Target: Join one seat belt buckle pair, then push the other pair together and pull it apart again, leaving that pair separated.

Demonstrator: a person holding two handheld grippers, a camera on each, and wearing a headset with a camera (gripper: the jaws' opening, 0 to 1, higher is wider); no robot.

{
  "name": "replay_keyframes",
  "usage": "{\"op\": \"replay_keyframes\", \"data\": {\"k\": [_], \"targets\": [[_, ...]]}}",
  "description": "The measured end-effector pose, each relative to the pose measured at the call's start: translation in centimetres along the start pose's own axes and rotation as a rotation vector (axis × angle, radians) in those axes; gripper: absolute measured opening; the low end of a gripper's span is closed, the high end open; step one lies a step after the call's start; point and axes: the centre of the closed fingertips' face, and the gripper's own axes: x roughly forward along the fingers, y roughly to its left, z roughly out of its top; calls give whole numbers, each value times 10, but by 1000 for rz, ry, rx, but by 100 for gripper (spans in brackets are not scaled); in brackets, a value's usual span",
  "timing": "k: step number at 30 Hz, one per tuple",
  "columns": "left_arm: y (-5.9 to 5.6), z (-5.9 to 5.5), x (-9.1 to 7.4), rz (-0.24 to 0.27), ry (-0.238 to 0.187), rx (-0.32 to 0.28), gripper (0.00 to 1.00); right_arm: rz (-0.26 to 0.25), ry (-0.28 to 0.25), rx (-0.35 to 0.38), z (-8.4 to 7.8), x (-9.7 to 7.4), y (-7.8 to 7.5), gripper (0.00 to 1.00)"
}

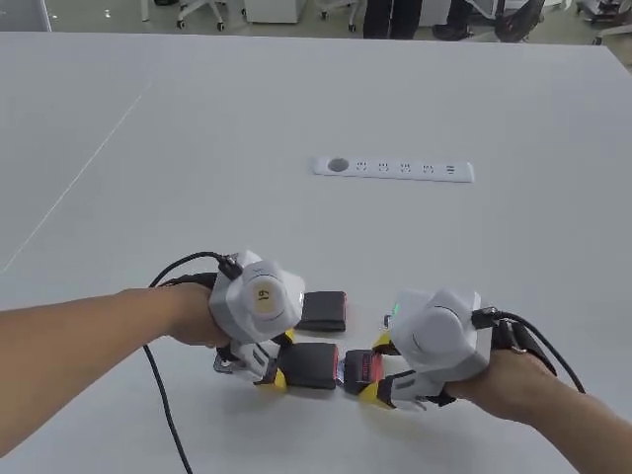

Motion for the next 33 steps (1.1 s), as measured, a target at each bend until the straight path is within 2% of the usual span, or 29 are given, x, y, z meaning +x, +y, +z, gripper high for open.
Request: {"op": "replay_keyframes", "data": {"k": [3,4,10,18,21,29,33], "targets": [[4,-1,-2,31,1,-32,37,1,3,-3,-3,-3,1,38],[5,-3,-2,33,3,-35,41,1,2,-1,-4,-4,2,39],[1,-12,-6,27,15,-42,45,-12,-30,31,-1,-19,-3,44],[5,-1,-18,66,-69,-96,49,-55,-100,78,4,-42,-15,47],[5,7,-27,73,-107,-114,51,-72,-111,92,-2,-48,-22,48],[19,-1,-40,101,-127,-131,54,-113,-113,112,-17,-62,-32,49],[24,1,-47,117,-135,-145,54,-130,-117,125,-23,-68,-40,49]]}}
